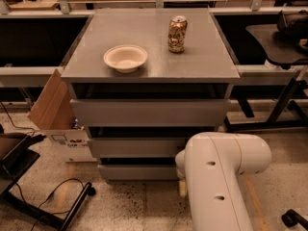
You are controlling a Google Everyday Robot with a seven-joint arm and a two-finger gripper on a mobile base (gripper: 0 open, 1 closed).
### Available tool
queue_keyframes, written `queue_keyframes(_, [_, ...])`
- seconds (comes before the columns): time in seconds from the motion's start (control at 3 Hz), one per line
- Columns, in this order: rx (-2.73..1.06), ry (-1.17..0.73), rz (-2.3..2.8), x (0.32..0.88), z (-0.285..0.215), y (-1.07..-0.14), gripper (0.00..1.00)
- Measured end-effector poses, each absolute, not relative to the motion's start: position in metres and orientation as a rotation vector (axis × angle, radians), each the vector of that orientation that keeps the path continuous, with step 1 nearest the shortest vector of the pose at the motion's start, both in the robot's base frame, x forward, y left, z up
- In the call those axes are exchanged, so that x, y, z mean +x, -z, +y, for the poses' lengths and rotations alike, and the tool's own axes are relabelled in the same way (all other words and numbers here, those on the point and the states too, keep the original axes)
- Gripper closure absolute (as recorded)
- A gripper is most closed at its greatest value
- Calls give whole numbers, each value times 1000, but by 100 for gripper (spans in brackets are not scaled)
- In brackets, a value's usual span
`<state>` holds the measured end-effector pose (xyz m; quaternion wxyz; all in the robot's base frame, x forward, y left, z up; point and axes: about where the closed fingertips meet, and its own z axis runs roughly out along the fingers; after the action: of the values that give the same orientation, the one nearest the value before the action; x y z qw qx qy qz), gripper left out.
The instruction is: Open bottom drawer
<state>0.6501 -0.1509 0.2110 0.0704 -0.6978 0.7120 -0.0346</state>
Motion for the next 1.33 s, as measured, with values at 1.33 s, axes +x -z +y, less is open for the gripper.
queue_keyframes(1.33, [-2081, 69, 2235, 651, -156, -169, 38])
